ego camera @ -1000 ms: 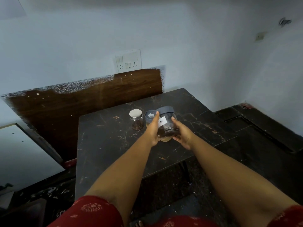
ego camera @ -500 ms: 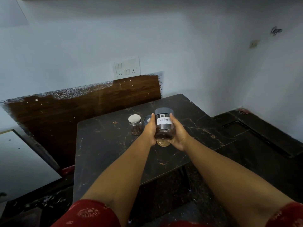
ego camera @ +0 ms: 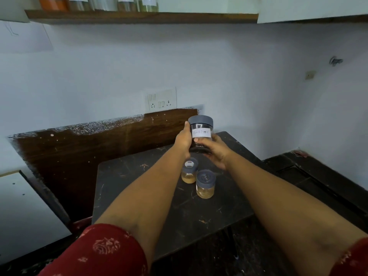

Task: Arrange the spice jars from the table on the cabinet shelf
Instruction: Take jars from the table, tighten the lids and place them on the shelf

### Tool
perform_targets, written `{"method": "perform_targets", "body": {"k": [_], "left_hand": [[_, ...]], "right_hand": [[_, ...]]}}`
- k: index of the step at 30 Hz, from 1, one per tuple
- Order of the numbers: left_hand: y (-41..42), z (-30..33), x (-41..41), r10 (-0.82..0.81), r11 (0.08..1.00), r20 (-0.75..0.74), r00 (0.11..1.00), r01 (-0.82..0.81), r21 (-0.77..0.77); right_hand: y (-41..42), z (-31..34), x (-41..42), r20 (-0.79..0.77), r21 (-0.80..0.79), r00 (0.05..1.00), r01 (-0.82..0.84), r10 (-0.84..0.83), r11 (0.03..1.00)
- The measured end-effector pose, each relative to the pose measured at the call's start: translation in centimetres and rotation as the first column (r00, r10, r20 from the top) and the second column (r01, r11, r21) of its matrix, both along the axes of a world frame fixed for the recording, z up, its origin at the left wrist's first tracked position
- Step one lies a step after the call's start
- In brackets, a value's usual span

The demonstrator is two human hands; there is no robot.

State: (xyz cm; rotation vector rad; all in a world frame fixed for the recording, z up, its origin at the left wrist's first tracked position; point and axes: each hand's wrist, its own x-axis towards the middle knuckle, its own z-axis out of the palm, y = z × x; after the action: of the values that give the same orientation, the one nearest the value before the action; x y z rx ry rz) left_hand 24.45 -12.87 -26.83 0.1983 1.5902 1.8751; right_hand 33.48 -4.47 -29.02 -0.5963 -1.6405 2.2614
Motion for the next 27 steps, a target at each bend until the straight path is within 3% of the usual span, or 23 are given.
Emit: {"method": "perform_targets", "body": {"k": [16, 23, 27], "left_hand": [[3.3, 12.0, -11.3, 0.112, 0.972, -0.225, 0.968, -0.060, 0.228], [5.0, 19.0, -15.3, 0.145, 0.932, -0.313, 0.938, -0.023, 0.362], [5.6, 23.5, -17.1, 0.251, 0.904, -0.377, 0.892, -0.076, 0.421]], "right_hand": [[2.4, 12.9, -13.0, -0.136, 0.353, 0.988, 0.117, -0.072, 0.928], [4.4, 20.6, -16.9, -0.261, 0.627, 0.948, 0.311, -0.184, 0.714], [5.1, 25.2, -18.6, -0.346, 0.704, 0.919, 0.388, -0.189, 0.595]]}}
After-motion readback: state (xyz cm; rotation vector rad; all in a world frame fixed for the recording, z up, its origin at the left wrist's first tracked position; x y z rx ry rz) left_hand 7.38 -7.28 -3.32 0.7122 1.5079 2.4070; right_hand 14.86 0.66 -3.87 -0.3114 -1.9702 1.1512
